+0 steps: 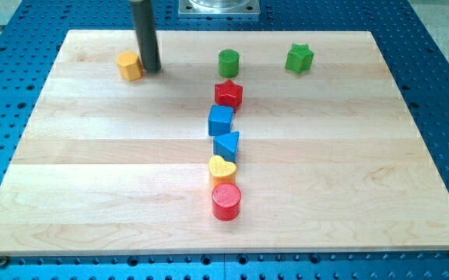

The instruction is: Push the yellow hexagon center left of the board

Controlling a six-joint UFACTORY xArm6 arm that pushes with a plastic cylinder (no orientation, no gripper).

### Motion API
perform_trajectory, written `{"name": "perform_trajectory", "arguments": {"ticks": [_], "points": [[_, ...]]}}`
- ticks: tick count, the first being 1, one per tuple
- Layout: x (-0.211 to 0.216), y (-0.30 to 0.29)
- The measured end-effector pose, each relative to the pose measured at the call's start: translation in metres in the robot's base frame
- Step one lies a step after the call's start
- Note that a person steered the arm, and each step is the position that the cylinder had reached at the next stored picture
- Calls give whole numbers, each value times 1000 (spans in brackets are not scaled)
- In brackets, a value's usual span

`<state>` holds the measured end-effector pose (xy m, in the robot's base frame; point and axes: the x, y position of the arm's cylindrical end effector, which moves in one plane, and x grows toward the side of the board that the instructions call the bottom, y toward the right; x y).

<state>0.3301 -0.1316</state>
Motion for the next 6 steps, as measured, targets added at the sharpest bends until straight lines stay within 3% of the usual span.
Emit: {"name": "perform_trajectory", "arguments": {"ticks": [1, 2, 3, 6], "points": [[15, -21], [-34, 31], [-48, 31], [-41, -53]]}}
